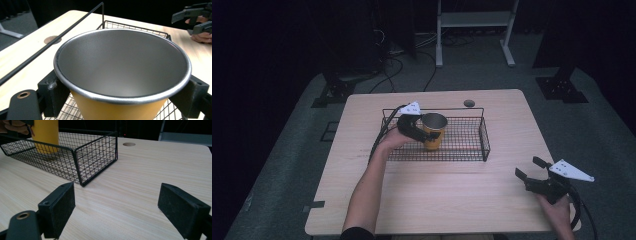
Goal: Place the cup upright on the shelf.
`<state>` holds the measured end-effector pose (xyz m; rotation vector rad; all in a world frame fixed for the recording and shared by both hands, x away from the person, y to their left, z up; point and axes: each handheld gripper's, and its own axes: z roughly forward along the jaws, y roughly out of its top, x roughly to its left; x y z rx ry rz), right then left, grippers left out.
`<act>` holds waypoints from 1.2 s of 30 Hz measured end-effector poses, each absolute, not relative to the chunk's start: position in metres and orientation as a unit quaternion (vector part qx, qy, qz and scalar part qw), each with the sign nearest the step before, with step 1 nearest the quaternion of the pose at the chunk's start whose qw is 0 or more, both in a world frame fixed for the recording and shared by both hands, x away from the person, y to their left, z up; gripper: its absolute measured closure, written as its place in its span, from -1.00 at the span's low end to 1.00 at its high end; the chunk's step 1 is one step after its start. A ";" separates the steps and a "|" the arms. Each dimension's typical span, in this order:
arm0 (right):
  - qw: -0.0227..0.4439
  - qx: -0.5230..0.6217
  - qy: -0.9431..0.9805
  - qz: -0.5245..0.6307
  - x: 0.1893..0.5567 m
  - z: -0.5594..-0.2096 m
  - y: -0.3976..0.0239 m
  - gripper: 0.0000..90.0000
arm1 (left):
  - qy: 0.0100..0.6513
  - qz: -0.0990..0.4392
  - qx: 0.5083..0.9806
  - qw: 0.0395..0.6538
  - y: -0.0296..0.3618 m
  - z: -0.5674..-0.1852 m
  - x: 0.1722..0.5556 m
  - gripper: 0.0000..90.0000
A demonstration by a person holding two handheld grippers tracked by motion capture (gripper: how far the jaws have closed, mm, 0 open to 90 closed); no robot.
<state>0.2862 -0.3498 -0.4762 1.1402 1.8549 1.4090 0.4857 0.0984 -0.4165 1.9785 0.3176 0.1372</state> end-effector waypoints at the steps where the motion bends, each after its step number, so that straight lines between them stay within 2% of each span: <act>1: 0.271 0.423 0.689 0.523 0.286 -0.476 -0.350 -0.70 | 0.132 0.055 0.834 0.533 0.097 -0.418 0.485 -0.70; 11: 0.271 0.424 0.688 0.524 0.286 -0.476 -0.350 -0.71 | 0.136 0.061 0.854 0.499 0.095 -0.427 0.488 -0.73; 36: 0.273 0.422 0.690 0.520 0.286 -0.476 -0.349 -0.71 | 0.138 0.109 0.850 0.497 0.095 -0.422 0.486 -0.99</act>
